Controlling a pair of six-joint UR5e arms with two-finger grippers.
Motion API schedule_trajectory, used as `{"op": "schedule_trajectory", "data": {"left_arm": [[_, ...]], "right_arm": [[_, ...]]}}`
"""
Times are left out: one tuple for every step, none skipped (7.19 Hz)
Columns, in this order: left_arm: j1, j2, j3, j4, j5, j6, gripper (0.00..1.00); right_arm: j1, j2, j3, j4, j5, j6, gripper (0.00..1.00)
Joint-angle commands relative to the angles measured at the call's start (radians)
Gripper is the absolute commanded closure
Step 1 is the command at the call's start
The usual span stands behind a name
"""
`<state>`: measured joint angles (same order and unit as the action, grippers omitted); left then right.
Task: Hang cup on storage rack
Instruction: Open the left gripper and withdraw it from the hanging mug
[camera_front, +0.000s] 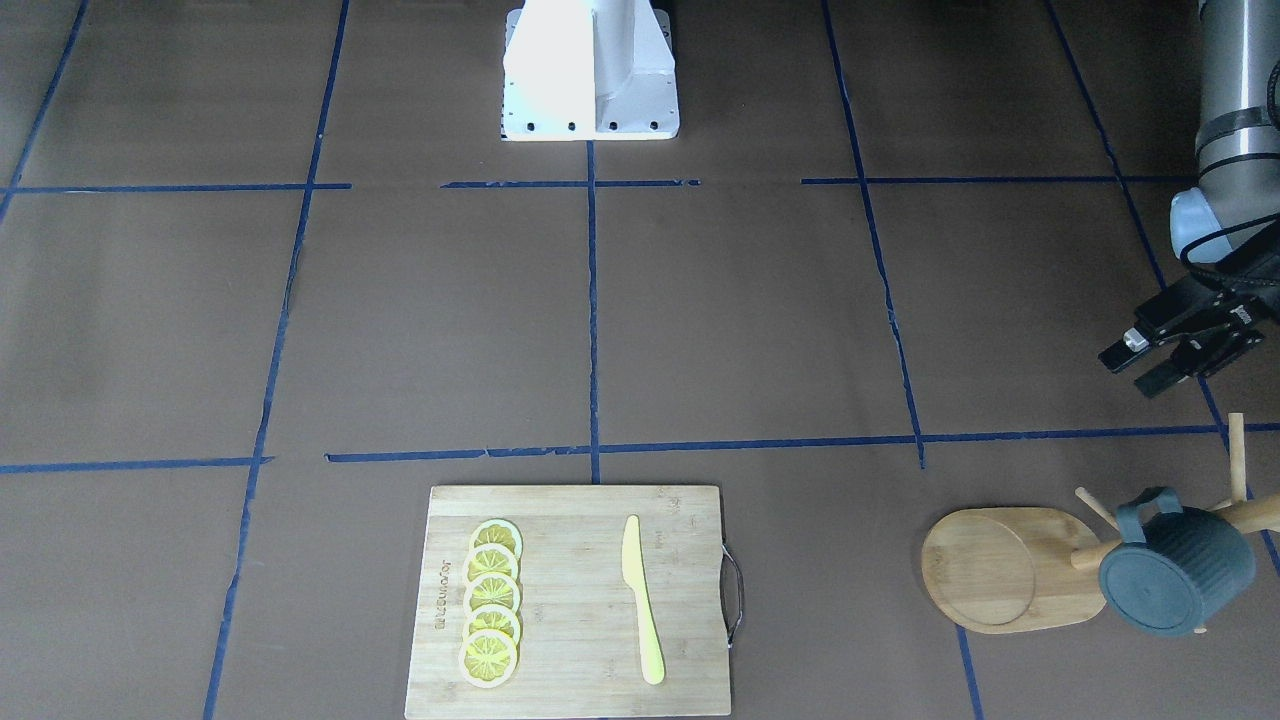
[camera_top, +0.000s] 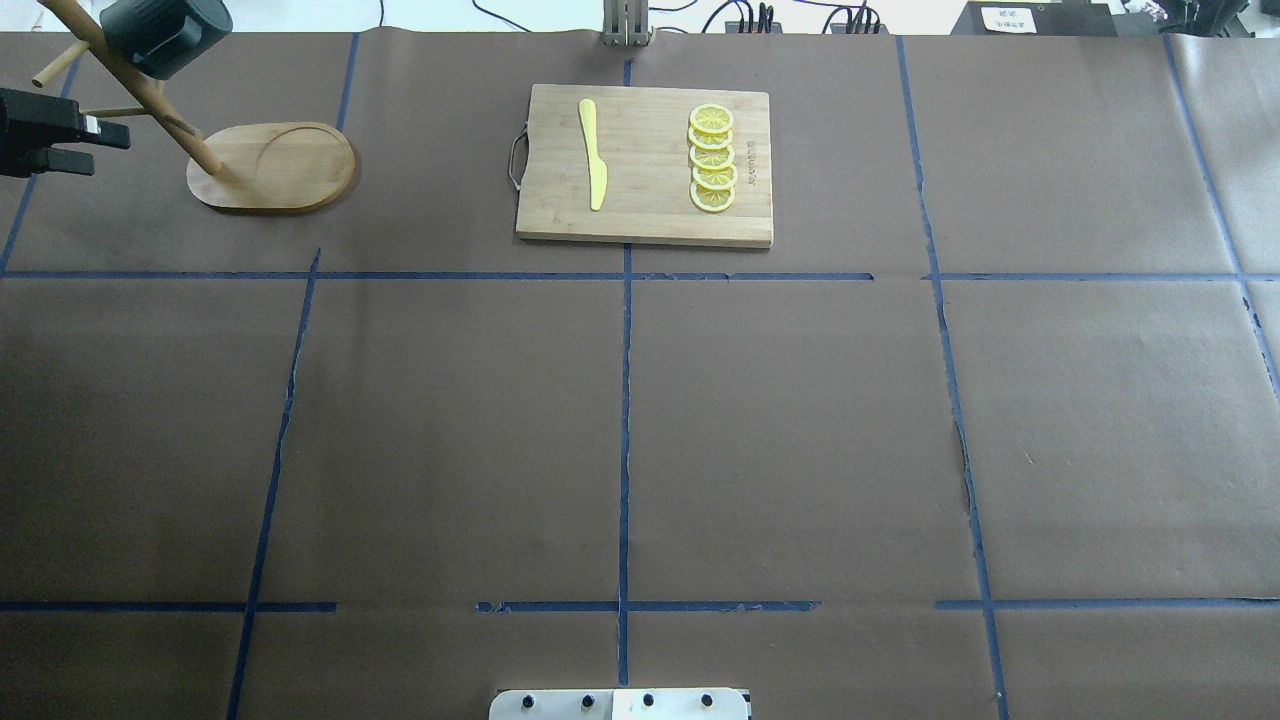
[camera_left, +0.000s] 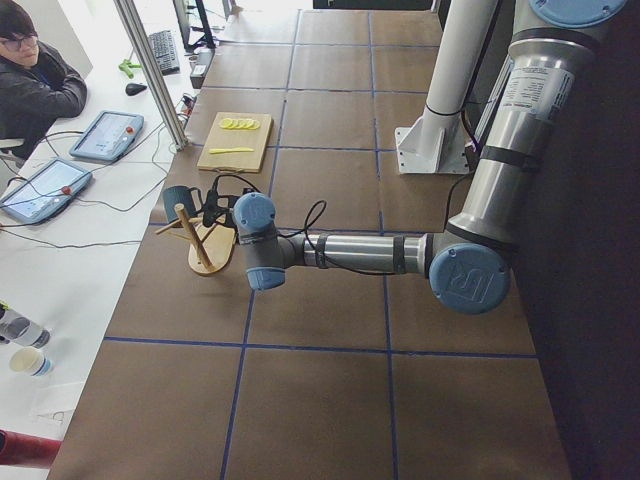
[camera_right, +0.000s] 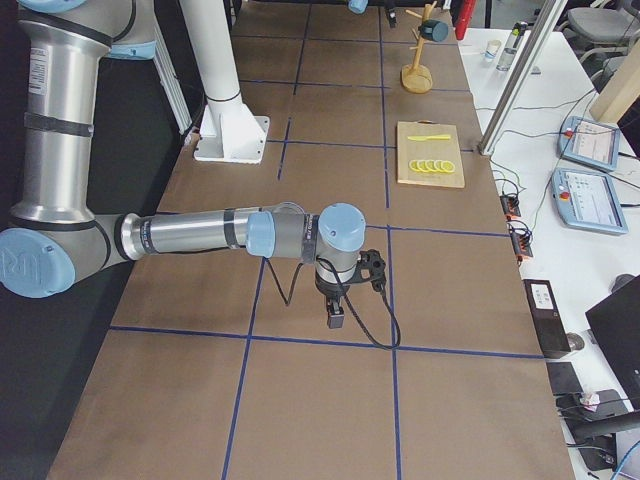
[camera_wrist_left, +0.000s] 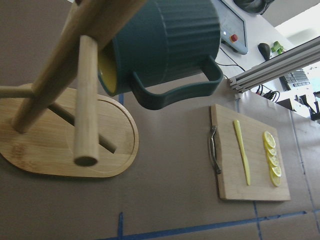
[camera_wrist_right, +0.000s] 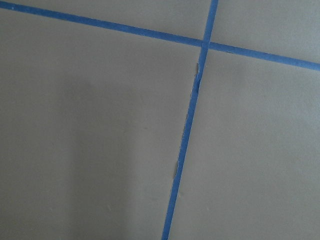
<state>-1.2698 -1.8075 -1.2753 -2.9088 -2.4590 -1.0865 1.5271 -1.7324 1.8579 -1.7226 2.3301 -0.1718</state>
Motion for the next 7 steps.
{"op": "schedule_trajectory", "data": {"left_arm": [[-0.040, 0.048, -0.001, 0.139, 0.003, 0.320, 0.00], [-0.054, 0.059, -0.001, 0.195, 0.006, 0.412, 0.00], [-0.068, 0.065, -0.001, 0.282, 0.035, 0.583, 0.00], [-0.074, 0.065, -0.007, 0.384, 0.117, 0.747, 0.00], [-0.074, 0.068, -0.007, 0.448, 0.212, 0.883, 0.00], [-0.075, 0.080, -0.016, 0.517, 0.335, 1.031, 0.00], [-0.089, 0.092, -0.044, 0.586, 0.464, 1.173, 0.00]], "right_arm": [[-0.001, 0.001, -0.006, 0.000, 0.000, 0.000, 0.00], [-0.001, 0.001, -0.008, 0.000, 0.000, 0.000, 0.00], [-0.001, 0.001, -0.008, 0.000, 0.000, 0.000, 0.00], [-0.001, 0.001, -0.008, 0.000, 0.000, 0.000, 0.00], [-0.001, 0.001, -0.008, 0.000, 0.002, 0.000, 0.00], [-0.001, 0.001, -0.008, 0.002, 0.002, -0.002, 0.00], [-0.001, 0.001, -0.008, 0.002, 0.002, -0.002, 0.00]]}}
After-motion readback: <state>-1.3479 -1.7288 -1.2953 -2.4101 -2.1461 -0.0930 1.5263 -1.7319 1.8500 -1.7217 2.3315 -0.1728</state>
